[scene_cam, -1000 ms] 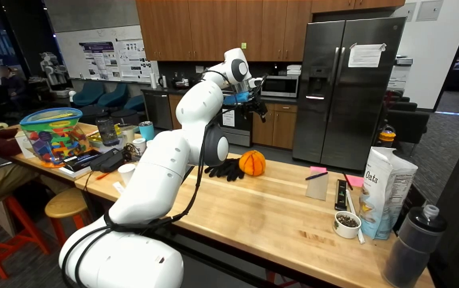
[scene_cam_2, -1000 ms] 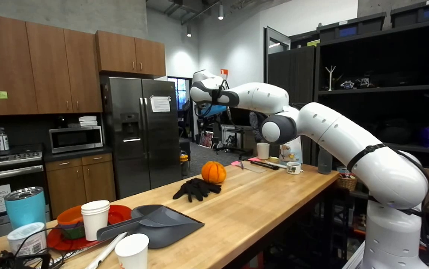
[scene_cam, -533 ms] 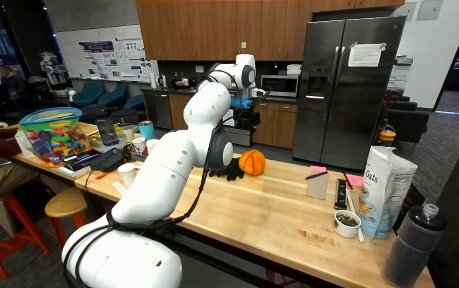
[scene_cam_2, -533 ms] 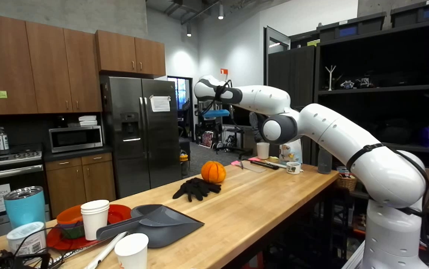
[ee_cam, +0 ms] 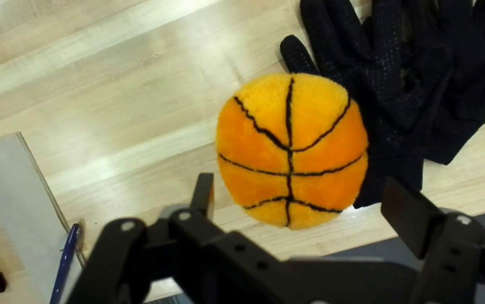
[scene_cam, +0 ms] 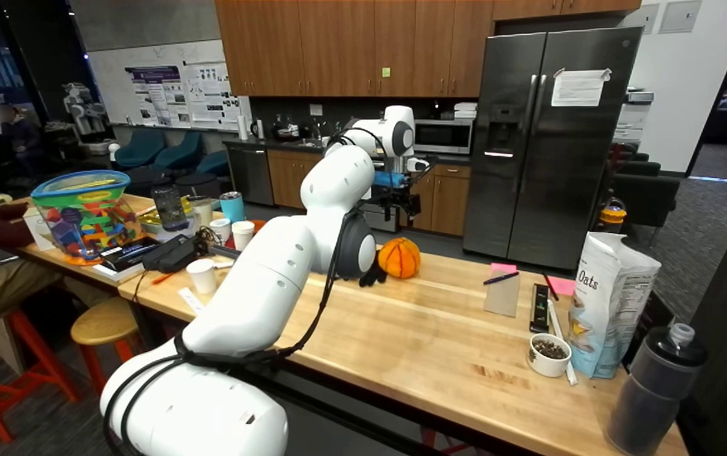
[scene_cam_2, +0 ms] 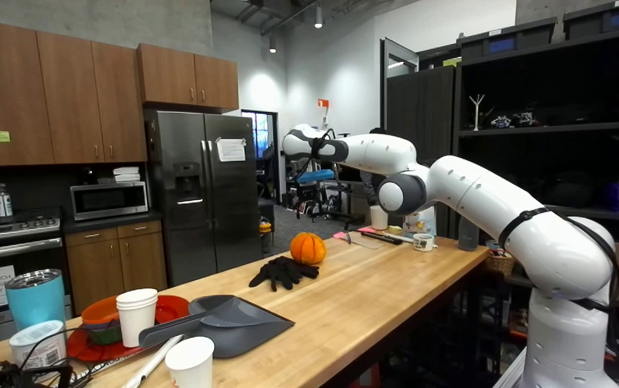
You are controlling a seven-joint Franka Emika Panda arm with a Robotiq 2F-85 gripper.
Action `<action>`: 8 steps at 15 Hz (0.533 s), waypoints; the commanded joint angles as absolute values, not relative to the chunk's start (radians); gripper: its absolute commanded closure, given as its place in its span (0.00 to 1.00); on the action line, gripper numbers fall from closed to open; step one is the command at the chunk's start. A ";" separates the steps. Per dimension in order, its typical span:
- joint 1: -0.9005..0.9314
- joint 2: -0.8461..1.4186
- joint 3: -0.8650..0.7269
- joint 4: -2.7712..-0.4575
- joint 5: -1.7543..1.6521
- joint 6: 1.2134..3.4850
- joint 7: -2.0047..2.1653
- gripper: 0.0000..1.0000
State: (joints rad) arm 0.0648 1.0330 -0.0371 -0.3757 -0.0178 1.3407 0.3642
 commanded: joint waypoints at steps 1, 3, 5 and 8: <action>0.080 1.058 -0.063 -0.349 -0.047 1.318 0.382 0.00; 0.087 1.069 -0.073 -0.348 -0.063 1.318 0.388 0.00; 0.100 1.082 -0.097 -0.346 -0.097 1.324 0.403 0.00; 0.122 1.097 -0.137 -0.349 -0.160 1.327 0.413 0.00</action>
